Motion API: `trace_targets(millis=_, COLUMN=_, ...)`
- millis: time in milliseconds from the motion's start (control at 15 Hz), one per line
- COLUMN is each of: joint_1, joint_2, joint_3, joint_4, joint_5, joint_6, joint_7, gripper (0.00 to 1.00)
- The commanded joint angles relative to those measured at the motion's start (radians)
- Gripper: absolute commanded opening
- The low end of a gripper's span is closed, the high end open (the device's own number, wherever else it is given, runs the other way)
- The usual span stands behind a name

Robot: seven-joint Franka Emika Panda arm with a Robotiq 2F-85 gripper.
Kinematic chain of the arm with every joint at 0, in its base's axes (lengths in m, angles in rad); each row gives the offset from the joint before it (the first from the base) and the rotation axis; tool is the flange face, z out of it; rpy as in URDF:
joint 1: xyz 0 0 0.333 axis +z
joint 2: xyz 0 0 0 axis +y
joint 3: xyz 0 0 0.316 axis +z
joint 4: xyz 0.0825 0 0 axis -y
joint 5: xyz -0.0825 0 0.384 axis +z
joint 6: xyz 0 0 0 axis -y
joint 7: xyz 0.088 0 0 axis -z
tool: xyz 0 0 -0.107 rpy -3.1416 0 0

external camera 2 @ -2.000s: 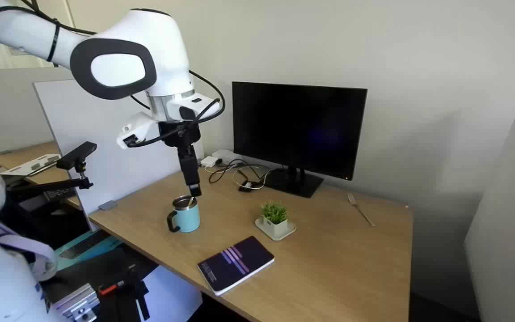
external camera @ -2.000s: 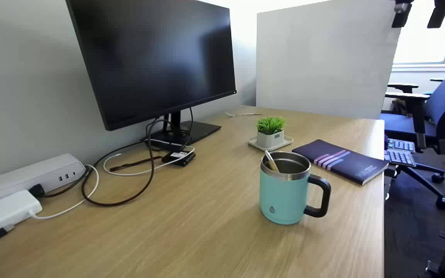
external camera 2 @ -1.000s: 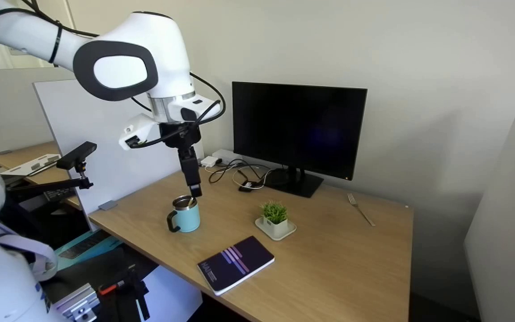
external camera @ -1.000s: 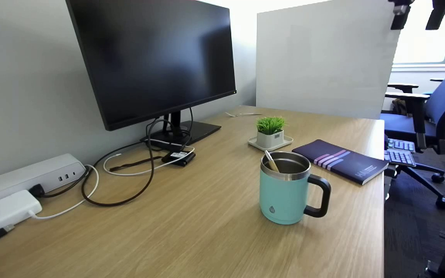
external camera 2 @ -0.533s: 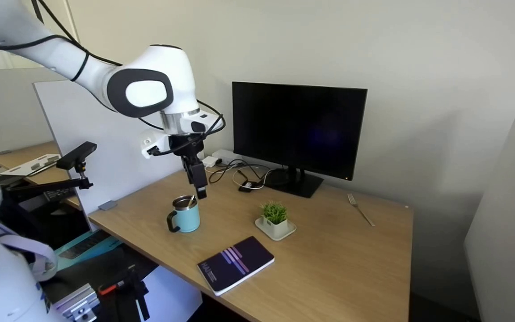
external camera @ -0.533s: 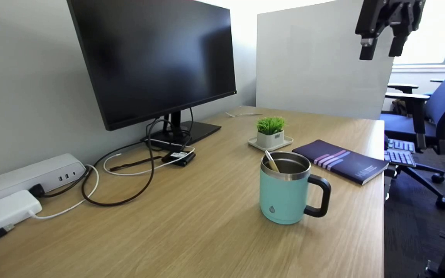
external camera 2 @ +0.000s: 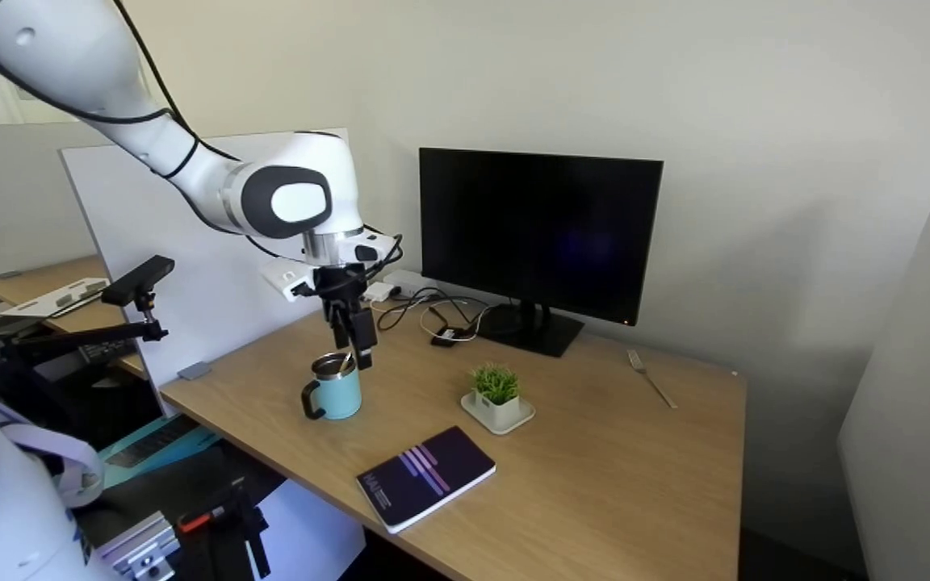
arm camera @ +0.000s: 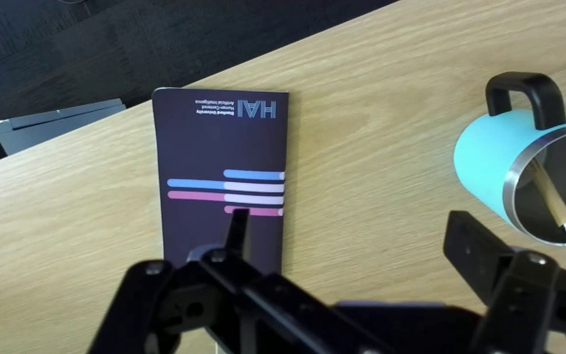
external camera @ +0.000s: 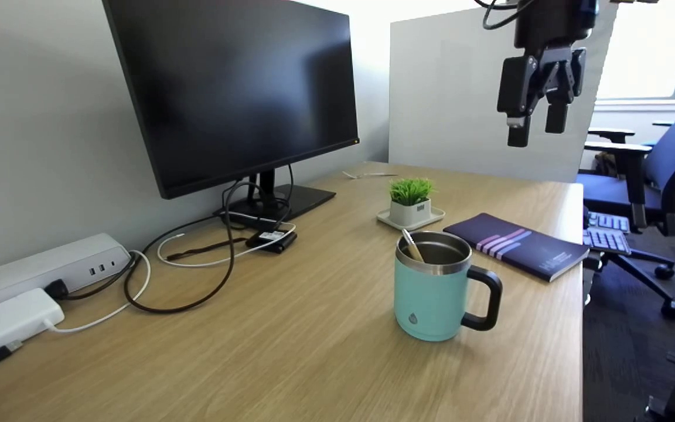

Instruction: Take the blue cup from the left and move it to the right across the book

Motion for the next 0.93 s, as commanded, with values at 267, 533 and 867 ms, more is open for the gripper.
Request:
trace_targets(millis=267, joint_1=0.067, joint_2=0.213, joint_3=0.012, joint_4=0.114, joint_5=-0.068, joint_6=0.059, joint_7=0.006, gripper=1.0)
trace_targets(millis=533, joint_1=0.109, joint_2=0.312, joint_3=0.009, joint_4=0.181, joint_5=-0.101, joint_6=0.067, joint_7=0.014, gripper=1.0)
trace_targets(millis=867, joint_1=0.158, joint_2=0.404, joint_3=0.0, joint_4=0.24, joint_5=-0.132, joint_6=0.077, joint_7=0.015, gripper=1.0)
